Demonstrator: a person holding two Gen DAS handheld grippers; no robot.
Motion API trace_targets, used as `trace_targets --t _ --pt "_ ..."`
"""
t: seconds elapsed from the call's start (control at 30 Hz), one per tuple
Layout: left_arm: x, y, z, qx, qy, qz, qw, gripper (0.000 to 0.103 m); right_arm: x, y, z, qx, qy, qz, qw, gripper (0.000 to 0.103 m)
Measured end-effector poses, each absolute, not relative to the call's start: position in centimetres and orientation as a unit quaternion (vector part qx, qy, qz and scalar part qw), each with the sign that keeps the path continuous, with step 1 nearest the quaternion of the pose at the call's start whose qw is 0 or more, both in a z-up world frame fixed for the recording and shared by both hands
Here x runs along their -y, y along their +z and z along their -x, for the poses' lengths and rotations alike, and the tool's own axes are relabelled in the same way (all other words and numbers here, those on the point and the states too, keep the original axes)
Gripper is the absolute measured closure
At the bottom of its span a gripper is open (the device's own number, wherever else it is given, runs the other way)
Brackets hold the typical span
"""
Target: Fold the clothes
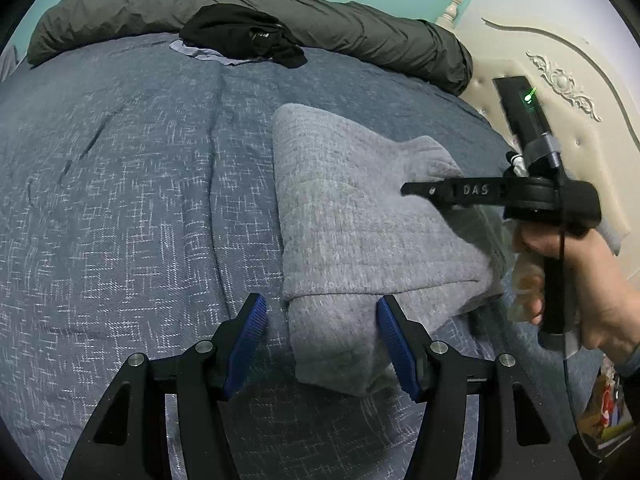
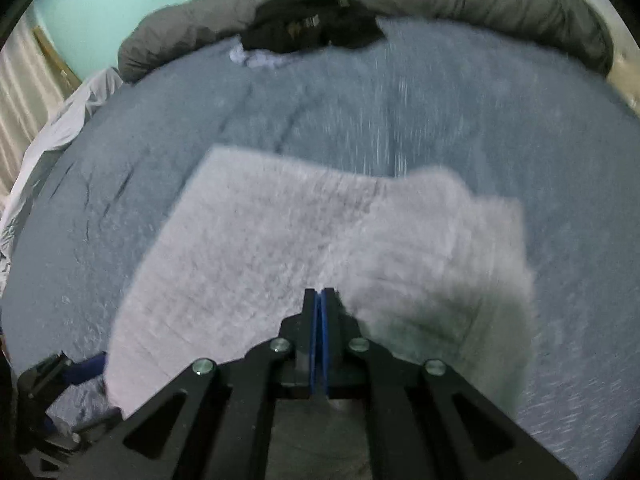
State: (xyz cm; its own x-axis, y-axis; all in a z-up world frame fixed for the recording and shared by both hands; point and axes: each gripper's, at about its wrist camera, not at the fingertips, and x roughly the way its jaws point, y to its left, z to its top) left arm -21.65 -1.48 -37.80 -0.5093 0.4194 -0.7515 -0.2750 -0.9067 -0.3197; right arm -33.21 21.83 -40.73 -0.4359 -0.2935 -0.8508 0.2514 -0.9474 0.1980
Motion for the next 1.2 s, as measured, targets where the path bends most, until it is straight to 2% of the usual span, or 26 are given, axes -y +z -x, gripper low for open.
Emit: trace_targets --t 0.17,0.33,0.43,0.47,0.63,0.73,0.8,0.93,1.0,1.07,1.2 --pt "1.5 -37.8 21.7 0.086 0.864 0.453 0.201 0.041 -22.7 -37.3 30.1 0.061 -0.866 -0.471 0.158 0.103" --pt "1.6 -37.5 21.2 0.091 0.865 0.452 0.2 0.041 -22.5 -39.5 28.6 0.038 -0.847 -0.503 0.165 0.103" --pt "1.9 -37.2 20.9 0.092 0.866 0.448 0.202 0.041 -23.6 -38.3 27.6 0.077 -0.858 -0.483 0.157 0.103" --pt "2.3 -36.8 20.8 0.095 0.867 0.446 0.201 0.041 -23.7 -37.7 27.1 0.081 -0.861 -0.477 0.156 0.1" --pt "5.1 -35.0 19.7 0.113 0.876 0.429 0.191 0.041 -23.0 -35.5 22.4 0.057 -0.873 -0.451 0.177 0.099" --pt "7.2 -34.8 18.9 0.126 0.879 0.424 0.176 0.041 -23.0 -35.4 19.8 0.092 -0.864 -0.455 0.194 0.098" --pt "8.7 -34.7 18.2 0.136 0.881 0.422 0.165 0.041 -21.8 -36.0 17.8 0.086 -0.851 -0.473 0.212 0.093" --pt "11.5 -34.7 17.0 0.154 0.884 0.417 0.144 0.041 -19.0 -37.8 16.1 0.063 -0.836 -0.493 0.234 0.091" --pt "12.9 -34.6 16.2 0.163 0.886 0.413 0.135 0.041 -17.4 -38.7 15.9 0.048 -0.833 -0.498 0.237 0.081" --pt "14.1 -34.5 15.5 0.168 0.887 0.41 0.128 0.041 -15.9 -39.4 16.1 0.033 -0.835 -0.498 0.232 0.063" --pt "16.1 -34.6 14.5 0.173 0.888 0.409 0.117 0.041 -13.7 -40.6 17.4 0.02 -0.847 -0.49 0.207 0.055"
